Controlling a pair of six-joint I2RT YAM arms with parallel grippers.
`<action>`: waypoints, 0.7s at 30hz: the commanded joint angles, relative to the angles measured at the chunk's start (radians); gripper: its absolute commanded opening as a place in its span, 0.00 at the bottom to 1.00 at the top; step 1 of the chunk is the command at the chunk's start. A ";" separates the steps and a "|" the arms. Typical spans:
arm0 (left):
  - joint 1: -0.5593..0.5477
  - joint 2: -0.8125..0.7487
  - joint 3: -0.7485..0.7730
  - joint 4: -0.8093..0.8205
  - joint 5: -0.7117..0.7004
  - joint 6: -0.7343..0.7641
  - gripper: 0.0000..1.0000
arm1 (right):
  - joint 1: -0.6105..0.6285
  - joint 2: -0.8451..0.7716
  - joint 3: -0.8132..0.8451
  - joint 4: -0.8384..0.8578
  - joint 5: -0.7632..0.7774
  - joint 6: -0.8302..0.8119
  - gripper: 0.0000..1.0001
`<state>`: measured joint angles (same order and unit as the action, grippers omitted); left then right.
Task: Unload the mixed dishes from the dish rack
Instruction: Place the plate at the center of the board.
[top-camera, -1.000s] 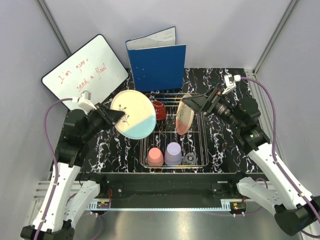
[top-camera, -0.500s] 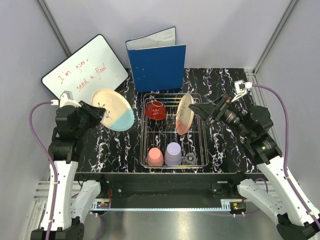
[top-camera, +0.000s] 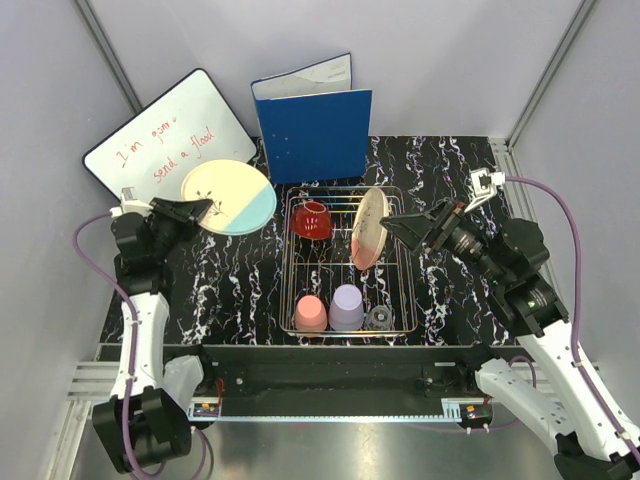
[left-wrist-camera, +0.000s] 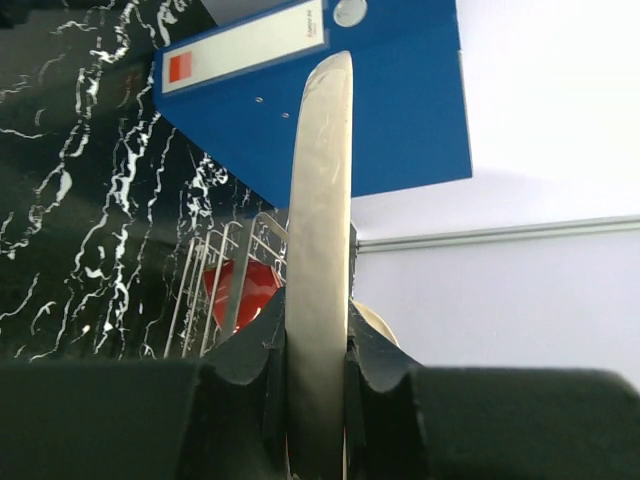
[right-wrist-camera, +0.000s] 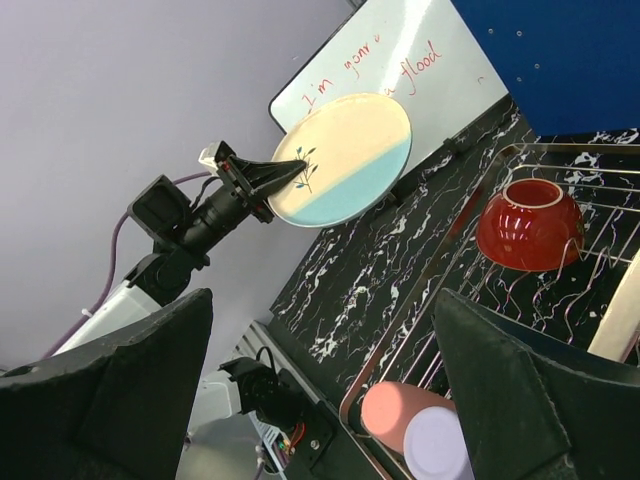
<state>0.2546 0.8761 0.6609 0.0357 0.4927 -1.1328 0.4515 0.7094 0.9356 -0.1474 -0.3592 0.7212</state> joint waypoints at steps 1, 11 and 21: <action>0.032 -0.068 0.005 0.236 0.058 -0.056 0.00 | 0.001 -0.007 -0.017 0.003 -0.014 -0.025 1.00; 0.106 -0.120 -0.098 0.037 -0.086 -0.036 0.00 | 0.000 -0.028 -0.096 0.043 -0.035 -0.005 1.00; 0.141 -0.098 -0.234 0.061 -0.117 -0.019 0.00 | 0.000 -0.011 -0.126 0.094 -0.064 0.009 1.00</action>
<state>0.3862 0.7807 0.4408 -0.0746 0.3580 -1.1305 0.4515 0.6930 0.8219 -0.1322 -0.3874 0.7204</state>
